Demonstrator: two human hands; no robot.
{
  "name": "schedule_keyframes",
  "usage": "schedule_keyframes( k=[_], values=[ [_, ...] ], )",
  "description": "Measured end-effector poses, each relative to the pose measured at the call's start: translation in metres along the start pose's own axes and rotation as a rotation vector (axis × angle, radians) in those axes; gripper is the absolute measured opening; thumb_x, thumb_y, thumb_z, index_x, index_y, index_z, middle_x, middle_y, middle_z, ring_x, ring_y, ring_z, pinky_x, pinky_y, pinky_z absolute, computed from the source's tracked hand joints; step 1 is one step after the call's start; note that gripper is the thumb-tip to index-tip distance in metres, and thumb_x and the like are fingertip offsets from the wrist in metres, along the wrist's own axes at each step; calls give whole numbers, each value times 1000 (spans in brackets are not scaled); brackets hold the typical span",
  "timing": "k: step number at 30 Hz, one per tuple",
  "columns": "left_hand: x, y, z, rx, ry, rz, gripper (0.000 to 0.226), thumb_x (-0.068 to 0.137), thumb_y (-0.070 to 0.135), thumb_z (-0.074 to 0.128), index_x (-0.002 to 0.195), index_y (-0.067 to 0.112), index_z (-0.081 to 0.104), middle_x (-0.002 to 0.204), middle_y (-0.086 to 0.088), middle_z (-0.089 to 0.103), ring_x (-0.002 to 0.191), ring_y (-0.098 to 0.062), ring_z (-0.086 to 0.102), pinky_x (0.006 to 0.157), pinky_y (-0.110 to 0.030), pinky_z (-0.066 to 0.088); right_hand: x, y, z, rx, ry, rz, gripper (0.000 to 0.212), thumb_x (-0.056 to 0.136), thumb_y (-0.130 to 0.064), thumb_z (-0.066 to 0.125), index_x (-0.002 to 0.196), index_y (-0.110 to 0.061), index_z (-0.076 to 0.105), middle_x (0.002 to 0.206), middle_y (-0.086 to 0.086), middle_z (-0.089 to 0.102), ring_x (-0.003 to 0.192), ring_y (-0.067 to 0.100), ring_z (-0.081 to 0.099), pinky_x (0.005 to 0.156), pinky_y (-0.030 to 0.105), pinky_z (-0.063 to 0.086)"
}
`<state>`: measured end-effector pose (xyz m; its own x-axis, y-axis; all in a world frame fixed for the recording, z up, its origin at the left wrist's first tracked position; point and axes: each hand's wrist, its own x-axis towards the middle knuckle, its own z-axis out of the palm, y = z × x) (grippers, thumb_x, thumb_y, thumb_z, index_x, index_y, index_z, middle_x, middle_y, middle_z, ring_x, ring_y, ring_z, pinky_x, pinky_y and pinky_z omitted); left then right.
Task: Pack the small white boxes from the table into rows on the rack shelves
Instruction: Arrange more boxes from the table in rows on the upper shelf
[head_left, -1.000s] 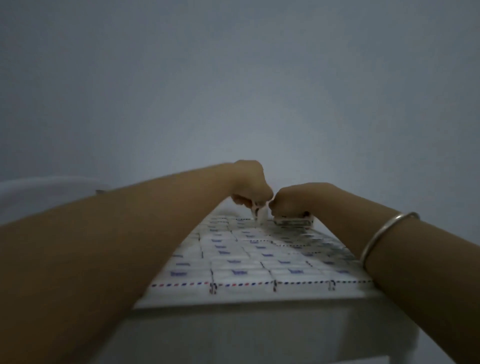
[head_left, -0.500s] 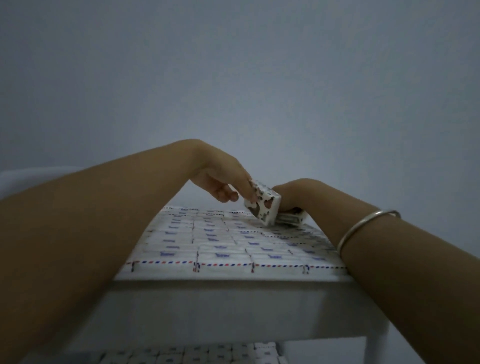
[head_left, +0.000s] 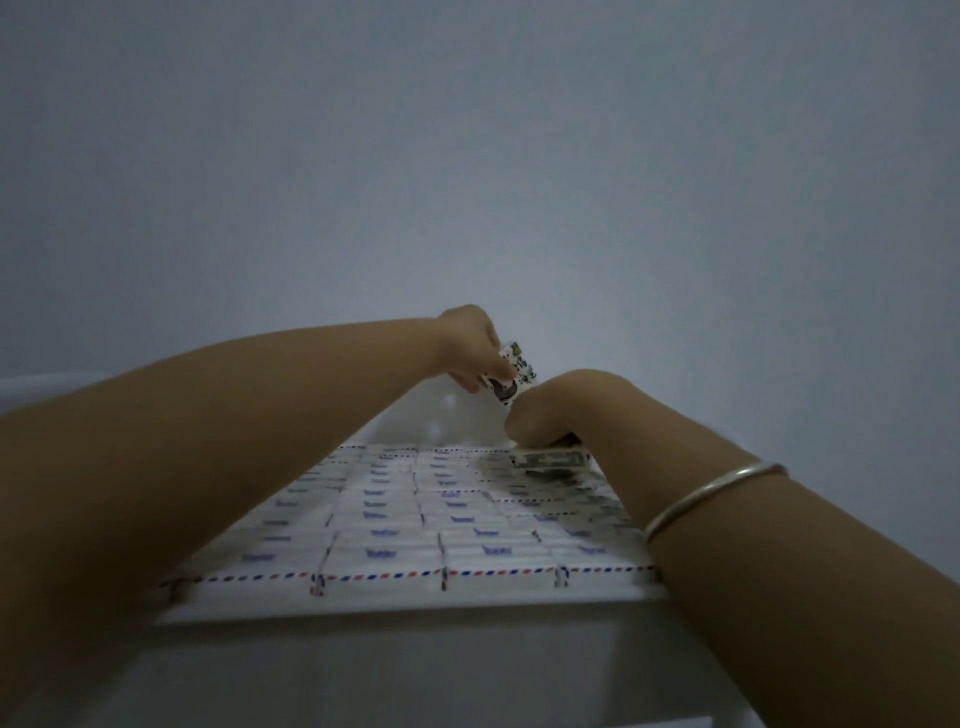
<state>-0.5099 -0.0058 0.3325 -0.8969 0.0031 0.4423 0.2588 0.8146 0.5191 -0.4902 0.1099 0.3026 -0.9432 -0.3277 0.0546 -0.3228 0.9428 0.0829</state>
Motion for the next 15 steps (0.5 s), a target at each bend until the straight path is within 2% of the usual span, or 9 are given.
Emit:
schedule_keyframes(
  k=[1,3,5,7,8,10,12,14,15],
  values=[
    [2,1,7,-6,-51,-1,20,82,10,74,96,3,63,86,-12,66,62,-15,66,57,-25,59,-1,0,-1,11,-3,7,42,99,-24,34,140,-14,39,112,10,51,76,20,49,80,36,41],
    [5,0,21,39,-152,7,18,85,1,66,102,6,63,88,-13,67,58,-13,65,54,-23,58,2,0,0,2,-23,-16,46,101,-28,35,145,-15,35,136,12,46,107,27,53,96,39,42],
    [7,-4,31,106,-200,21,19,87,-1,61,104,6,66,90,-13,67,61,-11,64,50,-20,55,5,0,0,25,-45,-26,42,100,-31,39,140,-18,41,137,13,47,121,30,51,106,45,40],
    [6,-7,34,147,-216,21,14,88,-1,59,88,11,67,82,-6,66,56,-6,63,47,-18,52,2,-1,-1,82,-45,-5,40,99,-31,44,136,-14,46,130,14,51,113,30,53,106,45,41],
    [6,-7,34,160,-215,25,19,88,-2,58,80,14,64,78,-4,65,52,-2,61,46,-17,50,0,-1,-2,101,-46,1,41,99,-31,44,135,-13,47,126,15,52,107,29,53,105,44,42],
    [4,-8,35,194,-218,33,23,87,-5,58,75,15,61,81,-3,64,51,0,59,44,-14,48,-5,-1,-3,143,2,21,39,99,-30,45,131,-10,53,121,15,54,103,29,53,103,45,43],
    [4,-9,38,197,-233,33,10,87,-1,62,88,9,62,93,-7,63,62,-5,58,50,-14,50,-12,2,-8,240,184,56,28,97,-23,46,112,-5,60,109,13,58,103,33,60,96,45,49],
    [1,-9,43,164,-267,36,20,89,13,68,107,7,64,102,-10,66,73,-12,62,63,-20,55,-18,7,-15,391,479,116,24,94,-22,41,92,-5,58,90,9,58,87,29,59,76,37,49],
    [0,-9,45,153,-281,29,25,89,19,69,112,10,65,105,-11,68,76,-15,64,69,-24,57,-21,10,-18,484,606,138,28,94,-26,36,91,-5,55,85,8,55,82,28,56,70,34,43]
  ],
)
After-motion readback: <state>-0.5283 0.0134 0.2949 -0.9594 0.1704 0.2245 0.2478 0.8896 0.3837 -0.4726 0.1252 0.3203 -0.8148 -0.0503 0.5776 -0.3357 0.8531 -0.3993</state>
